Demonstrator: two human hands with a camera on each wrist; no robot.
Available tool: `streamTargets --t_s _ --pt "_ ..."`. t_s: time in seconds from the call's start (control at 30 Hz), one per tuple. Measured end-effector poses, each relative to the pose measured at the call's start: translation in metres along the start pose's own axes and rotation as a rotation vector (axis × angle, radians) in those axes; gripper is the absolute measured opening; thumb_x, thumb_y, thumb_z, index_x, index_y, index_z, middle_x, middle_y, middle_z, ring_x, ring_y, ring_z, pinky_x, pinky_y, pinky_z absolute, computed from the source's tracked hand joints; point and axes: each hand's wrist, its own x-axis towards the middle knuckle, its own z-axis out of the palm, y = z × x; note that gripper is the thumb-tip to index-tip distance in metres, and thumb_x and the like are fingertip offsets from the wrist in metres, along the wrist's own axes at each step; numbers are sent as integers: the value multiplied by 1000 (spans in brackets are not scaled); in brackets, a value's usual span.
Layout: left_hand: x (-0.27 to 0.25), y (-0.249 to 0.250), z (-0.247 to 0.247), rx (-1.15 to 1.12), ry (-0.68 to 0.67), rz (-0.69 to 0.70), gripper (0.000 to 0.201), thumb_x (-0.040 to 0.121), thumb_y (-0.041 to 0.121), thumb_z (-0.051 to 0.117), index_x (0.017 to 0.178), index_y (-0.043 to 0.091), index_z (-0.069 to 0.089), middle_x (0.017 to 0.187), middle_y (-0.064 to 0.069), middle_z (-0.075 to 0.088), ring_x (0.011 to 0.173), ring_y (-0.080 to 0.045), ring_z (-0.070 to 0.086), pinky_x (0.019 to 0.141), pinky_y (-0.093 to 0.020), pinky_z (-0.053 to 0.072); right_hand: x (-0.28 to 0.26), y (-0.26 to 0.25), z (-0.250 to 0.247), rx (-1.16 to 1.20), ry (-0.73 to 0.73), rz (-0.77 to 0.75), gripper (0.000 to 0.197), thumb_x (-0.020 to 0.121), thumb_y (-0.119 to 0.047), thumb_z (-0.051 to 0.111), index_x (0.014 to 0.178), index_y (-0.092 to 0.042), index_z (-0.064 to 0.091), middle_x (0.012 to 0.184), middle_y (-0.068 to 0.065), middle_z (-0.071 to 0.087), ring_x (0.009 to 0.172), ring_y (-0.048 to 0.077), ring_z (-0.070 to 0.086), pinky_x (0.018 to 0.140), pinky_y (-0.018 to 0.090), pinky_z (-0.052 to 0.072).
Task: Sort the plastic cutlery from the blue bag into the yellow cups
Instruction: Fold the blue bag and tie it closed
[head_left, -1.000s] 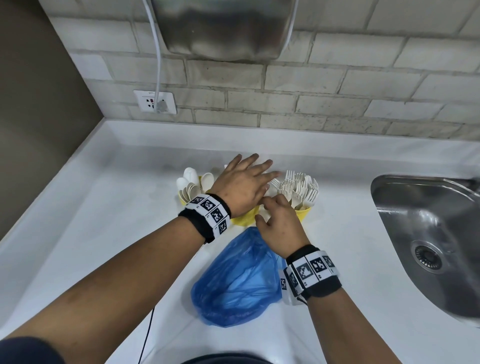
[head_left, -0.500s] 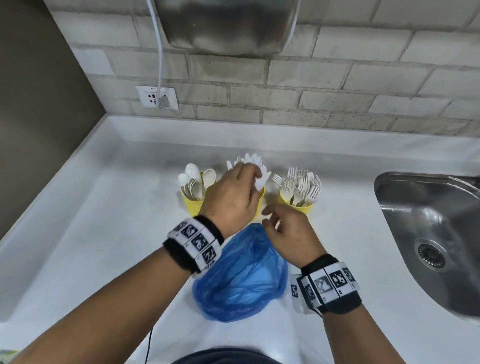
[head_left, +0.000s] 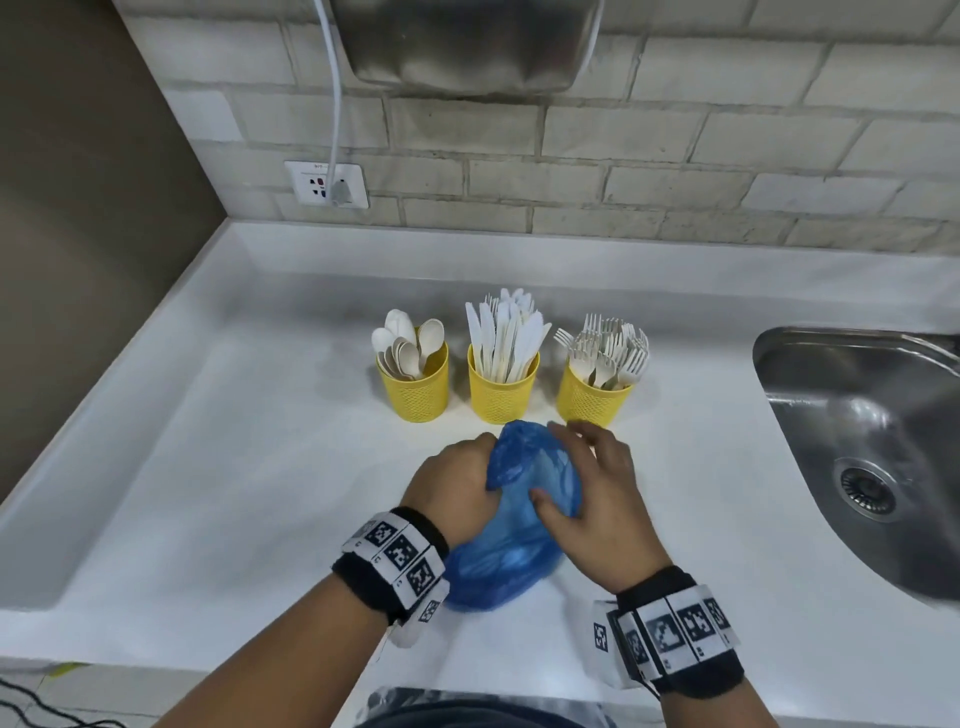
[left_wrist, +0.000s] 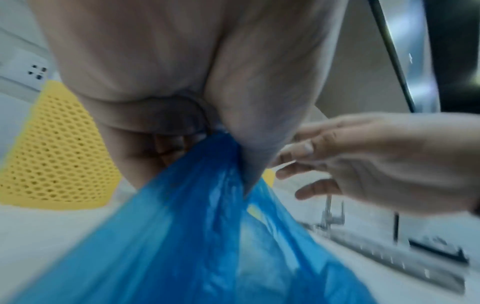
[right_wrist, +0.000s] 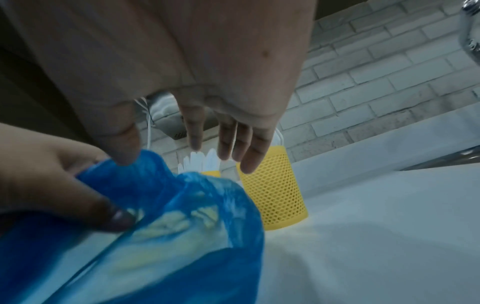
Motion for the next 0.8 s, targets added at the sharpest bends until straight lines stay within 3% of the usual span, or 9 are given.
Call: streamTargets --t_s 0.07,0.13,0.27,0.37,0.43,0.5,0.6,0.7,0.8 --pt "-9 7 -12 -161 -21 80 10 93 28 65 89 24 57 83 5 67 78 -17 64 72 -33 51 -1 -8 -5 1 -3 -66 90 80 -52 67 158 -25 31 158 1 33 144 17 28 117 31 25" --pt "-18 16 -24 -321 -53 137 14 98 34 62 88 25 62 76 8 67 71 -7 62 71 -31 52 -2 -12 -7 2 -57 -64 103 78 -57 70 162 -30 17 159 -3 35 145 15 30 116 35 30" --pt "-29 28 -41 -388 31 158 43 100 48 44 89 12 63 81 -4 70 78 -22 65 75 -42 53 -3 -10 -9 77 -65 87 94 82 -43 75 158 -41 20 112 -7 68 99 17 65 86 35 51" --pt "-34 29 -54 -346 151 165 23 101 26 57 84 11 62 71 -1 61 66 -13 54 66 -34 46 -6 -4 -18 136 -43 59 36 87 -13 70 115 -34 63 75 -22 63 70 4 61 66 27 46" --pt "-39 30 -65 -311 157 163 10 95 22 67 87 16 67 70 3 62 64 -11 53 63 -28 44 -8 -1 -25 100 -13 44 30 85 -3 64 80 -32 57 64 -20 57 58 6 50 57 26 37" --pt "-46 31 -74 -326 57 147 6 90 28 75 91 22 71 74 6 67 66 -7 59 62 -23 47 -8 0 -34 98 18 62 29 81 0 60 75 -28 56 60 -14 54 57 9 48 55 26 36" --pt "-54 40 -77 -367 -86 99 20 87 42 78 80 24 74 63 11 61 55 -2 50 55 -16 38 -5 0 -48 64 46 89 25 70 -6 50 84 -18 67 67 -9 61 64 15 56 61 33 48" --pt "-54 51 -70 -431 12 57 21 89 36 77 73 23 76 54 14 52 51 -2 42 52 -15 33 -2 2 -60 -7 25 88 41 69 -9 51 104 -20 70 86 -1 59 78 28 61 70 43 53" --pt "-50 62 -63 -368 177 100 10 83 25 82 83 21 73 75 8 62 66 -6 56 62 -19 42 -12 0 -76 -93 -121 61 86 75 -39 70 154 -32 35 127 -2 40 117 23 53 102 41 48"
